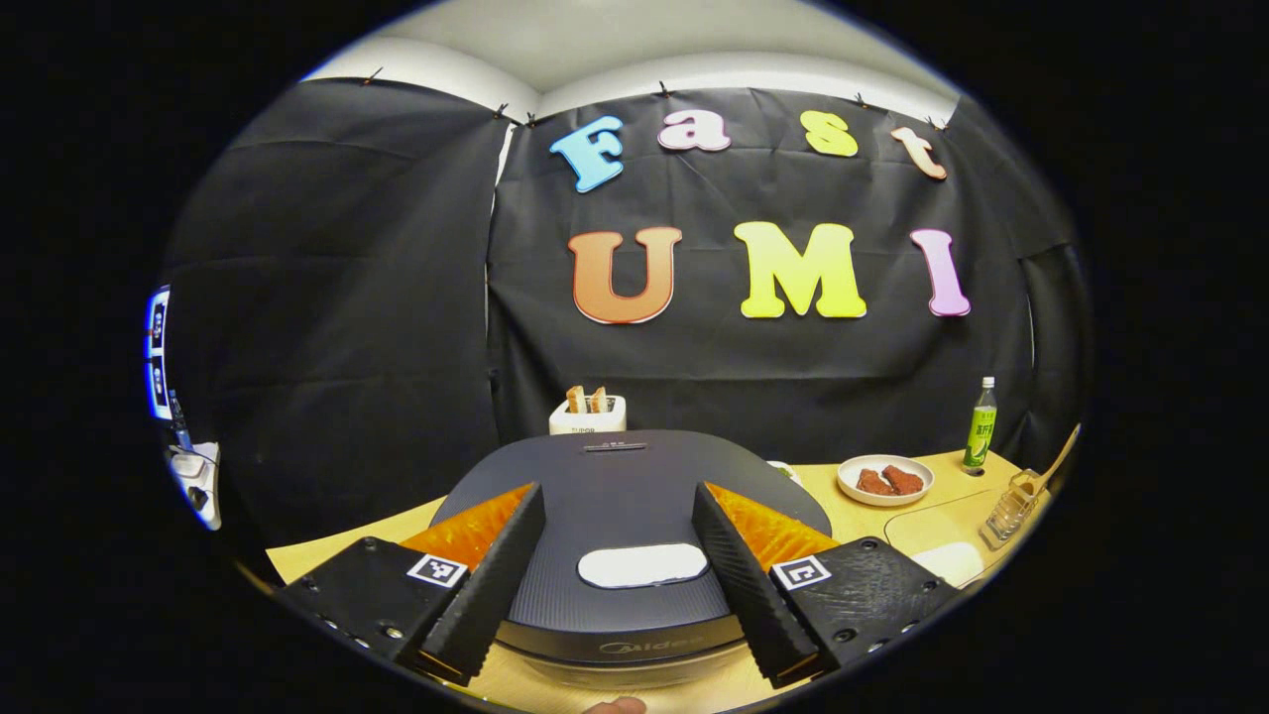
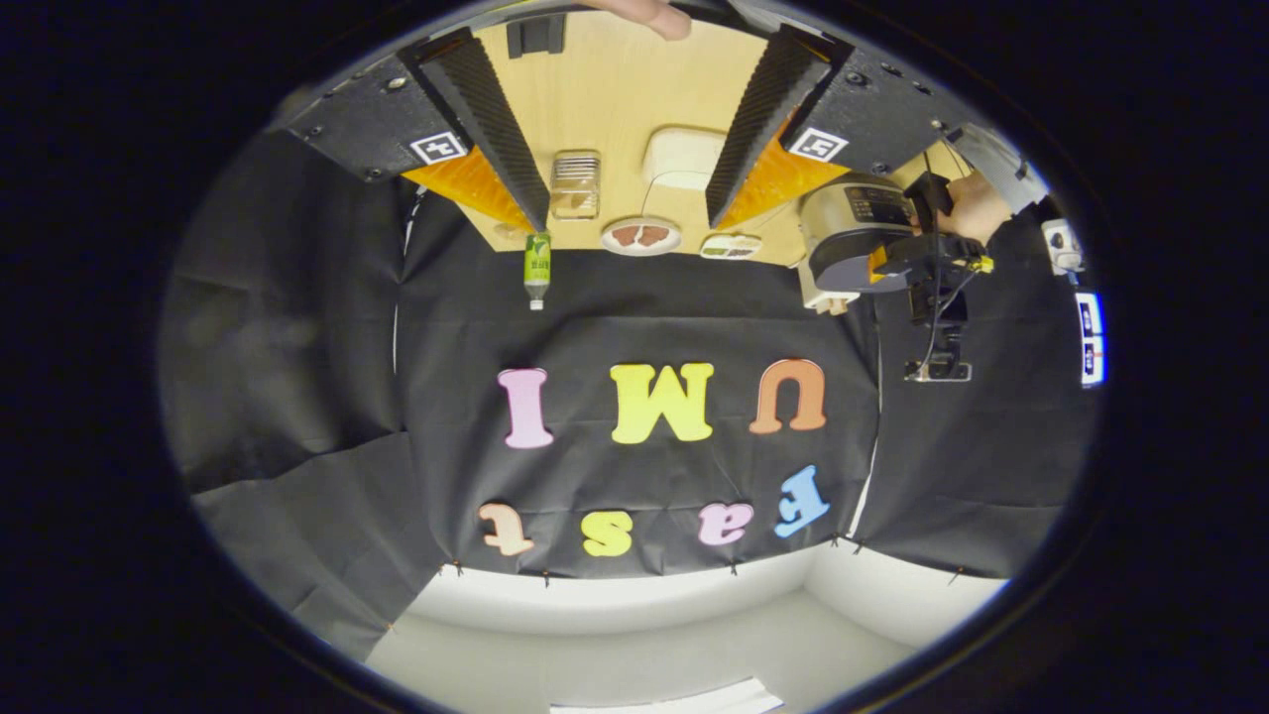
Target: Close the left gripper, press the button to open the rice cooker; take a wooden spoon from the chopstick holder with the right hand, scoop a spoonful of rice and pour it into the rice cooker, then put the wooden spoon back into the chopstick holder.
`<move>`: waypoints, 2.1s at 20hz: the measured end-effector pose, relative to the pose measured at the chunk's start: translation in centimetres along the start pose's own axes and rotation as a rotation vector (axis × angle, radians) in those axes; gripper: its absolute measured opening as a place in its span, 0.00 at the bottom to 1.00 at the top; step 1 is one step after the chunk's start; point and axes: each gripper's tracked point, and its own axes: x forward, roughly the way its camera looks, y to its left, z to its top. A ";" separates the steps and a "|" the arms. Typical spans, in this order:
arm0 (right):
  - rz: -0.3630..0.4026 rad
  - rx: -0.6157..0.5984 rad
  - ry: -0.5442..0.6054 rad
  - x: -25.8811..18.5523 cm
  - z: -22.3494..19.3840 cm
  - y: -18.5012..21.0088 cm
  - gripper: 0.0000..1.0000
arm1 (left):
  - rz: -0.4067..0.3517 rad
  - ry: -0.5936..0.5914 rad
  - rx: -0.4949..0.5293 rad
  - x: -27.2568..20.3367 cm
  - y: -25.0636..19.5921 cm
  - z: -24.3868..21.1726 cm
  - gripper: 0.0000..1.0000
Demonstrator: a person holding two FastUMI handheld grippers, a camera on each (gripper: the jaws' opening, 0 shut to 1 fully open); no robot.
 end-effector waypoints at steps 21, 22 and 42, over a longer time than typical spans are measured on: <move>-0.036 -0.016 -0.020 1.4 7.7 3.2 1.00 | -0.184 -0.095 -0.015 -21.1 -4.3 12.5 0.94; -0.035 -0.012 -0.021 1.3 7.8 3.4 1.00 | -0.186 -0.107 -0.016 -21.8 -4.2 12.7 0.94; -0.023 -0.009 -0.010 1.0 6.6 3.6 1.00 | -0.218 -0.142 -0.003 -24.4 -4.1 12.2 0.94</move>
